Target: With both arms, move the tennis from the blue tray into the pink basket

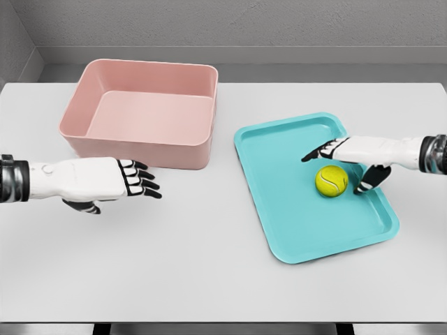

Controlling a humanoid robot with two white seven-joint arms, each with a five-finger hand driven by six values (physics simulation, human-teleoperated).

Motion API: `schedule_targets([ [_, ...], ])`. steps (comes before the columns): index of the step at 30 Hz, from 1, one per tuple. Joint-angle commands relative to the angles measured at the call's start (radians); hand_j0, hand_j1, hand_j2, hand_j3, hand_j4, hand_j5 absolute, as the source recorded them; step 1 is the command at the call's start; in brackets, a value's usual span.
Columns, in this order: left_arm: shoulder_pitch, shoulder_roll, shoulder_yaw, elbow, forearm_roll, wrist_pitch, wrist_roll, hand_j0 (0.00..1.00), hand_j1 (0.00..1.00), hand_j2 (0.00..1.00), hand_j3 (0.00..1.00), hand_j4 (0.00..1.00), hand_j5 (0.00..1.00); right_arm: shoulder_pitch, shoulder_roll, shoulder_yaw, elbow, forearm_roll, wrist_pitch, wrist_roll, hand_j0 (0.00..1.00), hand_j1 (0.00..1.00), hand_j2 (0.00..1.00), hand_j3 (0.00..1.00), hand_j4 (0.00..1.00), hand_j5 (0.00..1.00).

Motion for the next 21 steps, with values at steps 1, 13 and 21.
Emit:
schedule_targets([
  [1,-0.002,0.001,-0.019,0.0,-0.025,0.002,-0.022,1.0,1.0,1.0,1.0,1.0,1.0,0.0,0.004,0.01,0.0,-0.005,0.018,0.01,1.0,1.0,1.0,1.0,1.0,1.0],
  [13,0.008,0.023,-0.016,0.0,-0.03,0.002,-0.013,1.0,1.0,1.0,1.0,1.0,1.0,-0.037,0.033,0.059,0.009,-0.004,0.052,0.01,1.0,1.0,1.0,1.0,1.0,1.0],
  [21,-0.006,0.043,-0.007,0.0,-0.025,0.002,-0.012,1.0,1.0,1.0,1.0,1.0,1.0,-0.044,0.036,0.08,0.029,-0.004,0.054,0.01,0.97,0.97,0.97,0.97,0.97,0.97],
])
